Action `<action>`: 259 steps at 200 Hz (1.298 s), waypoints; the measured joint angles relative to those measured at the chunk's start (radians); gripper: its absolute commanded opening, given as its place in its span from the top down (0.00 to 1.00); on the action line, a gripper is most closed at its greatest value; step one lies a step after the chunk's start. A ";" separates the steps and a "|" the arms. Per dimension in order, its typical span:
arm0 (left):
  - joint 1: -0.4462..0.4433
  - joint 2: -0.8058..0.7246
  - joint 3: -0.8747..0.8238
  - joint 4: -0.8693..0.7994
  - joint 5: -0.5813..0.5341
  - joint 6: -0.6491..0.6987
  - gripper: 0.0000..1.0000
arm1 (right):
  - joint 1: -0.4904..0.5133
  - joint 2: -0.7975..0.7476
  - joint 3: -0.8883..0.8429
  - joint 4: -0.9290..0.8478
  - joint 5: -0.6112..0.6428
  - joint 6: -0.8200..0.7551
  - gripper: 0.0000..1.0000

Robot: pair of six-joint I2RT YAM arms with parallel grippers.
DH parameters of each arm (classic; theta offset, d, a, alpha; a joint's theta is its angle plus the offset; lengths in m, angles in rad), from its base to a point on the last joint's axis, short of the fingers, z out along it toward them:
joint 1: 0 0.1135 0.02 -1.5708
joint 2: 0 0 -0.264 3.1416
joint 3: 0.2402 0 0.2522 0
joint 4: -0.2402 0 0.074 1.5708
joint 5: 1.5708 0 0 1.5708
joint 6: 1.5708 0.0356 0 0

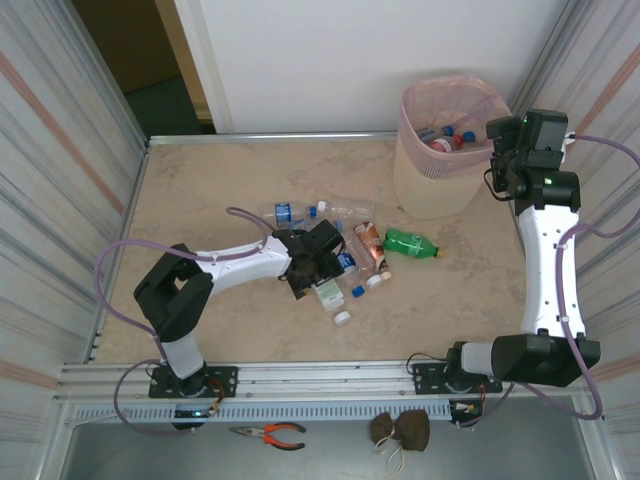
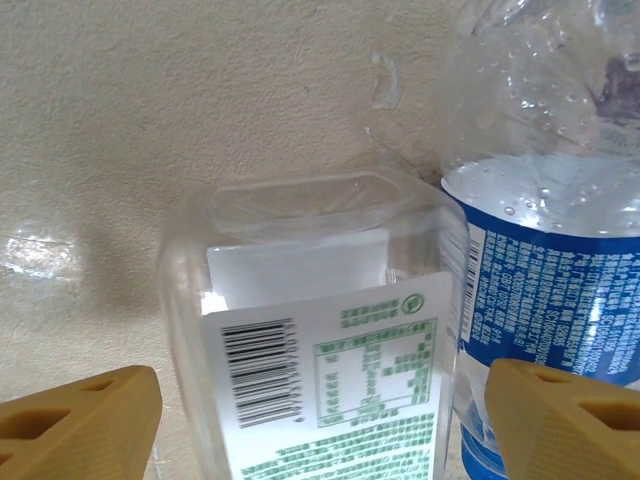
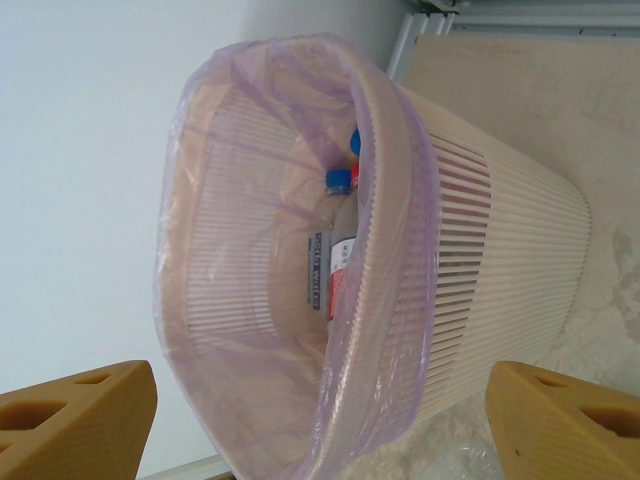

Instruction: Put the plastic bottles in the bin

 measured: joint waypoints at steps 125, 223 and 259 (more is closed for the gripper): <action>0.018 0.067 -0.014 0.001 0.029 -0.013 0.26 | -0.006 -0.014 -0.031 0.000 0.001 -0.014 0.17; 0.027 -0.068 -0.058 -0.016 -0.047 0.024 0.37 | -0.006 -0.089 -0.125 0.064 -0.046 -0.084 0.18; 0.029 -0.271 -0.135 0.089 -0.106 0.147 0.37 | -0.006 -0.211 -0.313 0.246 -0.212 -0.241 0.18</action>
